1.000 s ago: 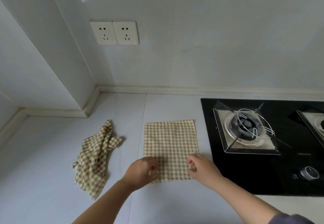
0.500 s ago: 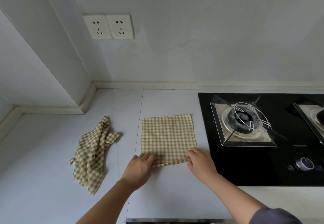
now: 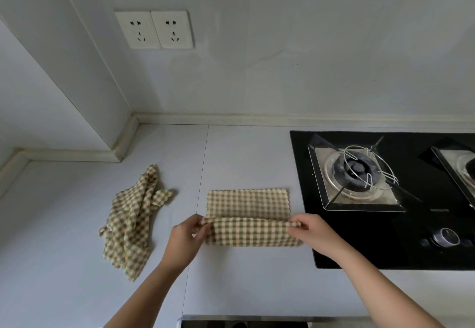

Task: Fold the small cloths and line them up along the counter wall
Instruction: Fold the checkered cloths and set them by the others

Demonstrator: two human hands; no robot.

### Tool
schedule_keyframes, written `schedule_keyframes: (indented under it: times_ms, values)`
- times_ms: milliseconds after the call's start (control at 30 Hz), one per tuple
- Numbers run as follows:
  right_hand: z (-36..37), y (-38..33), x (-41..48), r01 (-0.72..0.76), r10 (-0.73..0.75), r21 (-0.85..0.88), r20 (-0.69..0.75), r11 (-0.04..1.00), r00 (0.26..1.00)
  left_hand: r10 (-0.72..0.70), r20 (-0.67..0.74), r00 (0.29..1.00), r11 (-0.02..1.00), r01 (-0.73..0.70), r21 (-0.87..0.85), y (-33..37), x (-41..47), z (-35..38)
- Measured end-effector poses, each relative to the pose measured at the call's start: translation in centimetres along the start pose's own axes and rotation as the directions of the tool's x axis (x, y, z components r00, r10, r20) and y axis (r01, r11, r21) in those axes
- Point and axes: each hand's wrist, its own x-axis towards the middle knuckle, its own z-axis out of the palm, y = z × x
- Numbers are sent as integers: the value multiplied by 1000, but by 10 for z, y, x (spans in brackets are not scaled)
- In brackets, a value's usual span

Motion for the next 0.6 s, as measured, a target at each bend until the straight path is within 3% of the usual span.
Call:
schedule_keyframes:
  times_ms: [133,233,333,600]
  values:
    - [0,-15,19,-52,73,246,-77,968,994,-166,-22,986,984,164,-75,17,29,7]
    - [4,-15,39,-96,147,277,-170,956,974,-279,-10,960,956,276,-99,20,50,17]
    - [8,-16,57,-151,188,157,-256,976,948,-318,-20,948,948,318,-22,20,65,24]
    - [18,-22,78,-213,125,-184,-401,960,907,-355,-34,934,889,348,298,22,86,35]
